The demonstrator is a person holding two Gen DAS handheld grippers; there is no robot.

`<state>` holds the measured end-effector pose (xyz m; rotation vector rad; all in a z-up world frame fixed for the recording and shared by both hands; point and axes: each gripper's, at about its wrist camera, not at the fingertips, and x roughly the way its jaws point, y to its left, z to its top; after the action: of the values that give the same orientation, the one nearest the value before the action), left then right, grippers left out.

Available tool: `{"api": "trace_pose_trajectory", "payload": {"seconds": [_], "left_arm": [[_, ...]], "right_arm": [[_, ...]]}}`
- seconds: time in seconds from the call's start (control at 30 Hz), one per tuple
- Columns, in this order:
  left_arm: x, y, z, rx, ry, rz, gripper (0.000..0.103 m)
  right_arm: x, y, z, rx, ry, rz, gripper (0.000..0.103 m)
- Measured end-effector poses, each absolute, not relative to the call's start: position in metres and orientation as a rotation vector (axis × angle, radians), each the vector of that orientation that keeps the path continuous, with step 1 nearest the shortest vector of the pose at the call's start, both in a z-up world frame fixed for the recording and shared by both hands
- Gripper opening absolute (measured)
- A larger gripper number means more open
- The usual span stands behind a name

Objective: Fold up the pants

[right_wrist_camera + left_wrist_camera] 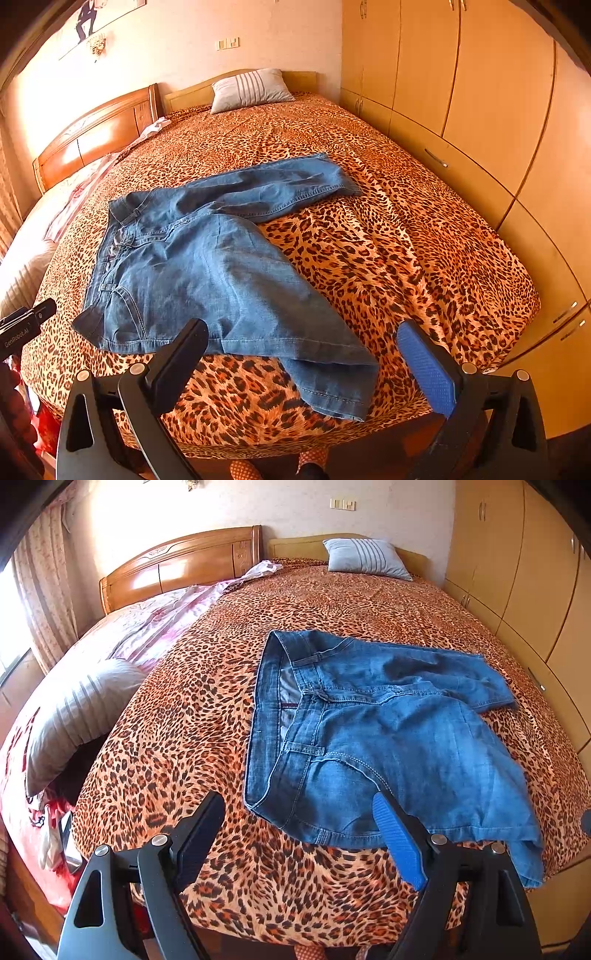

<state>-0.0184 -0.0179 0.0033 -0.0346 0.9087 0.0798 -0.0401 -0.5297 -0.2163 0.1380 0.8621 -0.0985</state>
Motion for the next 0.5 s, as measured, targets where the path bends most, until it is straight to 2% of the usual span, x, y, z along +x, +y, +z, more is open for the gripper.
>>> {"api": "trace_pose_trajectory", "payload": {"seconds": [0.5], "left_arm": [[-0.0232, -0.0218, 0.0045, -0.038, 0.882, 0.058, 0.083]], "right_arm": [[-0.0393, -0.5289, -0.2148, 0.133, 0.858, -0.1, 0.103]]}}
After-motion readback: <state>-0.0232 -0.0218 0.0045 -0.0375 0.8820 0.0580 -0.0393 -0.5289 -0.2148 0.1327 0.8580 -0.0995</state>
